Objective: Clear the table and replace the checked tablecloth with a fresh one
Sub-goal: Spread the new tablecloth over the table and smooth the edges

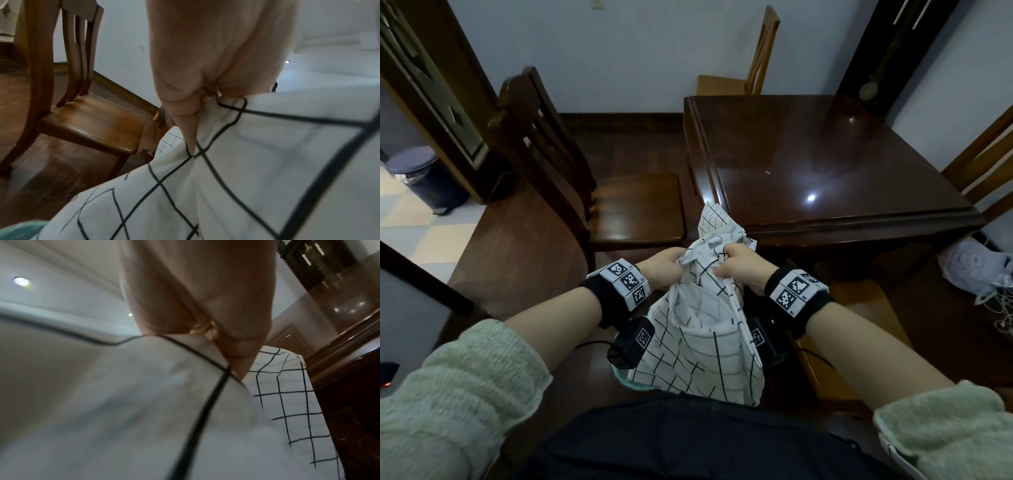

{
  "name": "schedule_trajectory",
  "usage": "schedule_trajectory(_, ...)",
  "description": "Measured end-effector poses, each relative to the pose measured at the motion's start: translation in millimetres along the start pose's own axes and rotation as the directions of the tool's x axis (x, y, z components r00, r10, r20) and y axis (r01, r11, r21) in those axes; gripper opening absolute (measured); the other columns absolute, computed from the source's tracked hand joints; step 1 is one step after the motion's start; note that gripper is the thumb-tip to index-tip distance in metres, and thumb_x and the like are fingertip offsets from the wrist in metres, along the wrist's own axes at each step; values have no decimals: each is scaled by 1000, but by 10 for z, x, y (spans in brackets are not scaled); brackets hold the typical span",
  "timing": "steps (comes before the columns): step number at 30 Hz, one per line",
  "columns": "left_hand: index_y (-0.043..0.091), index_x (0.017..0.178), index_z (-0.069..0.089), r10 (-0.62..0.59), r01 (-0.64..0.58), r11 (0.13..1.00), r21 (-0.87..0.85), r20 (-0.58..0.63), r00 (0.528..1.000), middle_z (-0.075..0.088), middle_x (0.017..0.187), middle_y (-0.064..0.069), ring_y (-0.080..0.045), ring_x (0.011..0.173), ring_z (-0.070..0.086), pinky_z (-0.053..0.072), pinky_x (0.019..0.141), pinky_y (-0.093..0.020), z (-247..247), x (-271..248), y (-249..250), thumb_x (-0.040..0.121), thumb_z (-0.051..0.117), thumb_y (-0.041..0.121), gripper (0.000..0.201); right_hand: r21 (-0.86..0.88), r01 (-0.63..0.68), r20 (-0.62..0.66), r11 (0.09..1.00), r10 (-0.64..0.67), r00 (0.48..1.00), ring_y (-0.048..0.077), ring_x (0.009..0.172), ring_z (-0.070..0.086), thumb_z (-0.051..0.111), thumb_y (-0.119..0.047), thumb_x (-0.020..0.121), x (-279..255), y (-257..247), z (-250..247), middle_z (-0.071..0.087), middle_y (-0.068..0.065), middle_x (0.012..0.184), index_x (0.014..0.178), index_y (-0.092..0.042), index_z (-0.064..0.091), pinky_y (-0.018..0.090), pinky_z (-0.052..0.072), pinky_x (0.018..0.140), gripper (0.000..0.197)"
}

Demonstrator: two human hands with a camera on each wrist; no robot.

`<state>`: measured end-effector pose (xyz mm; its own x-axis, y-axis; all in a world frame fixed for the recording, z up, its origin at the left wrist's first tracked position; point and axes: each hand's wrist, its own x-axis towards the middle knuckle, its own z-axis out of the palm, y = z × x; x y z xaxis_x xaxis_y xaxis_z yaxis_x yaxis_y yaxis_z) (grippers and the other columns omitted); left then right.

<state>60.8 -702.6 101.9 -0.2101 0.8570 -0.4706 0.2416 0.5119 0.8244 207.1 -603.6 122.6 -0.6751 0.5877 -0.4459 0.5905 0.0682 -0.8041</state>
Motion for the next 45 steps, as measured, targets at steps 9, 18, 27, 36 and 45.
schedule_trajectory(9,4,119,61,-269,385,842,378,-326,906,58,124,-12,-27,113,54,40,83,-28,-628,-38,-561,95,54,26,33,118,-290,-205,950,309,929,37,112,56,41,-7,95,185,459,-180,57,22,118,125,8,53,36,48,96,36)
schedule_trajectory(18,4,120,56,-346,405,826,392,-215,913,60,114,-15,-27,96,63,46,71,-28,-804,-241,-641,96,52,14,26,-32,-318,-108,948,313,944,23,95,63,74,-16,76,64,461,-201,66,9,107,111,-5,62,30,51,80,38)
schedule_trajectory(27,18,109,55,-5,-170,858,-485,-338,941,61,109,-8,-19,84,67,60,61,-31,-1001,-413,141,99,39,5,22,-217,129,-219,968,-177,959,22,96,63,59,-19,92,104,-276,-249,70,9,104,97,-12,70,37,49,89,14)
schedule_trajectory(36,21,112,48,417,-674,612,-414,-555,720,65,111,-11,-25,100,69,58,77,-40,-1444,-451,1231,90,31,-11,42,-173,426,-723,888,-409,557,20,120,51,43,-16,98,68,-1392,-869,56,6,131,133,-13,50,25,38,100,36)
schedule_trajectory(45,29,107,46,424,-667,602,-439,-532,733,59,119,-11,-29,109,64,57,82,-39,-1164,338,1705,89,27,-15,51,386,488,-617,783,-174,768,22,89,70,37,-29,104,472,-1214,-1540,68,0,110,131,-27,46,41,58,73,29)
